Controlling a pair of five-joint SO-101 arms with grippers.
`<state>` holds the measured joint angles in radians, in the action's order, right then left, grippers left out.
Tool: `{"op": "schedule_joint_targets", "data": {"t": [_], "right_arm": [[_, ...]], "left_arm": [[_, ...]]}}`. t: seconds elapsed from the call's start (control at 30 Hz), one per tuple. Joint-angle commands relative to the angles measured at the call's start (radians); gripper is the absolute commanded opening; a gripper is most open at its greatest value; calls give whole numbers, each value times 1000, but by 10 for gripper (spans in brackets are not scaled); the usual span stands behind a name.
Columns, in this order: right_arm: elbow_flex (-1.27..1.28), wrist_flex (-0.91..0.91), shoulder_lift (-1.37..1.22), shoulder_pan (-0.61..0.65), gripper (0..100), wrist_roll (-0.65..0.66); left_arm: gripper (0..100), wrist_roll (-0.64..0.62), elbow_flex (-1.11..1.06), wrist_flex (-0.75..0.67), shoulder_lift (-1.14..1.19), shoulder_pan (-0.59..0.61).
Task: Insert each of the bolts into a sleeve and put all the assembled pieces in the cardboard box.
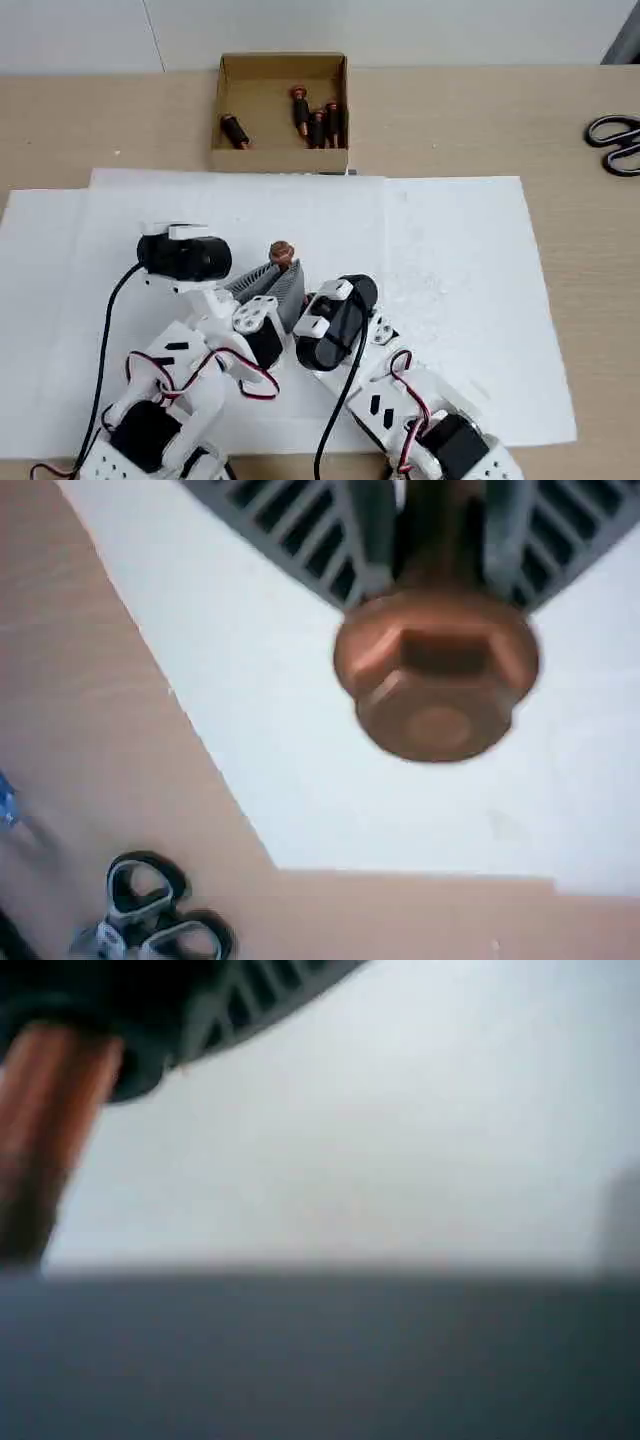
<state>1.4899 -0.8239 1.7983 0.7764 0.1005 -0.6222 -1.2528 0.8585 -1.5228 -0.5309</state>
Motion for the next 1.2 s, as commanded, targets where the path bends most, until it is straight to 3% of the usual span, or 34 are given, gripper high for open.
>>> {"op": "schedule_joint_targets", "data": {"t": [0.0,0.43,0.6,0.87,1.17], "right_arm": [[-69,13,13,-10,2,8],[-72,15,16,-12,2,64],[-72,59,15,-12,2,91],[-68,56,15,-10,2,89],[-66,54,15,-10,2,87]], "left_arm": [[6,38,36,94,-2,-28],[6,94,58,258,5,-144],[6,160,-27,249,0,-144],[13,161,-45,176,-2,-144],[344,161,-44,180,3,-143]]}}
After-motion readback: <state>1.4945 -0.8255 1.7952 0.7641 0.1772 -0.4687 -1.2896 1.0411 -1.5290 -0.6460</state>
